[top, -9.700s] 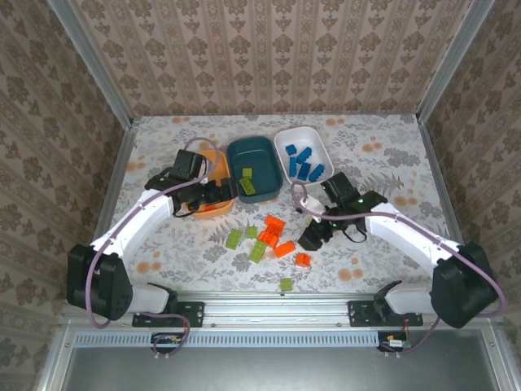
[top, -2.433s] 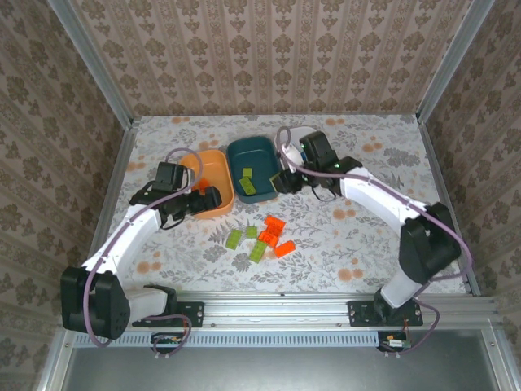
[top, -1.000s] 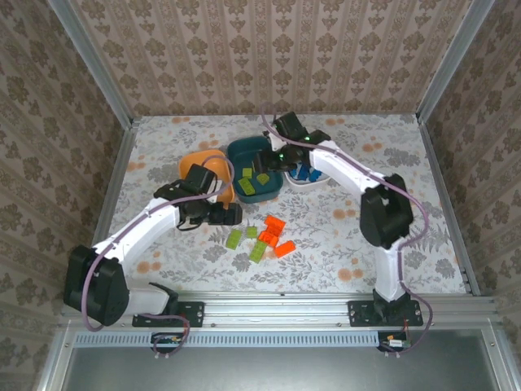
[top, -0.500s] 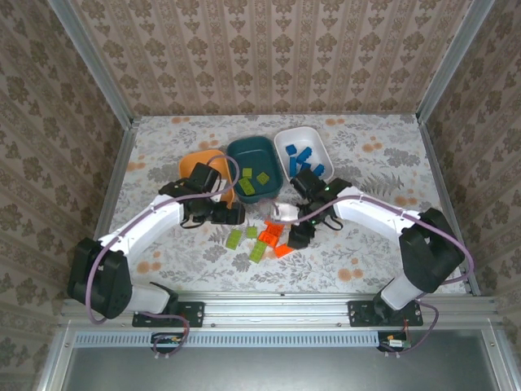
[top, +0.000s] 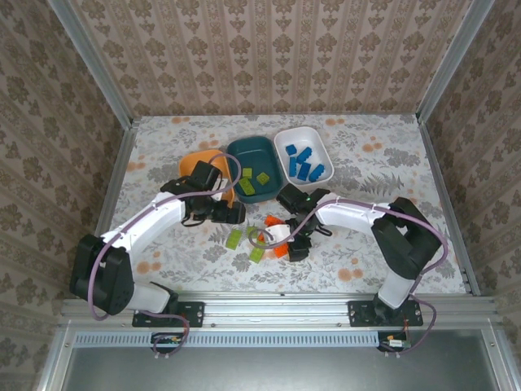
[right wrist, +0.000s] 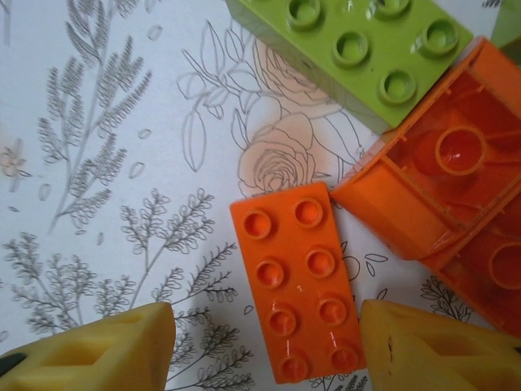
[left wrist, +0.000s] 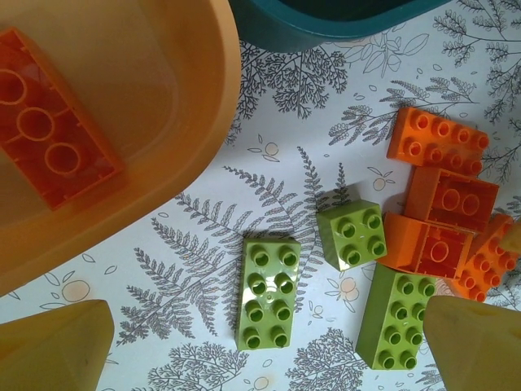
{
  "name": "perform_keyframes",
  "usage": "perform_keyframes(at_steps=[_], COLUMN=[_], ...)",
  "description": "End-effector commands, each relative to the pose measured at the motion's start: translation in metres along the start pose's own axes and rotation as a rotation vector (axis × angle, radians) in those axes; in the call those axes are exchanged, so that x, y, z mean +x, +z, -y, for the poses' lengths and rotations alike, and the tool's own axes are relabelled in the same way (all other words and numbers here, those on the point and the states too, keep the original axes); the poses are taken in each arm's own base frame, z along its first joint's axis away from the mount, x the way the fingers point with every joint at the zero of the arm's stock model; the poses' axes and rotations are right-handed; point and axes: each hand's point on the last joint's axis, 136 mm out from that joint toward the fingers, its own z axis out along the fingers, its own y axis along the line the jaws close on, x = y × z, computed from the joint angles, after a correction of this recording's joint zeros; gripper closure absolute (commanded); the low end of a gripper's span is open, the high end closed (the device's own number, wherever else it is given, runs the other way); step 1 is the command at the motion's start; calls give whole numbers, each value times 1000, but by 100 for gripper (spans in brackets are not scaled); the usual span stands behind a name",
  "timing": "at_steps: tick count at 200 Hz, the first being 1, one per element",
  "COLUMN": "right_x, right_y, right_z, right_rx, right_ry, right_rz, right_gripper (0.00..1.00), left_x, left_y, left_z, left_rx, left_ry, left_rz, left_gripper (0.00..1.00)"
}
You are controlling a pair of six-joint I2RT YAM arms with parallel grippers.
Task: Sort the legos into containers by color
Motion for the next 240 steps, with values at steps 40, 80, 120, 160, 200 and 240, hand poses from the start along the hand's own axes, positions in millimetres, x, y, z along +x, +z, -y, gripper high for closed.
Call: perform_keyframes(at_steps=[40,80,120,160,200,240], right_x=[2,4,12,14,15,19], right_y=[10,18,27,26,13,-13], right_z=[11,6,6,6,2,3], right_rx=[16,1,15,32,68,117], right_ry=[-47,-50,-24,-7,-1,97], right_rz=[-39,-52,-95,-112,-98,-27], right_gripper=[38,38,42,55,65,65], left_x=[0,0,2,3,2,-3], left_y=[-11,-10,-10,-9,-9,-9], left_z=[-5,-7,-8,-9,-9,-9], left_rx=[-14,-13,-10,-11,-8,6], left_ry=[7,4,-1,-6,-15,-39], left_rz=[5,-3,-10,-10,-1,16], left_gripper=[0,0,0,0,0,0])
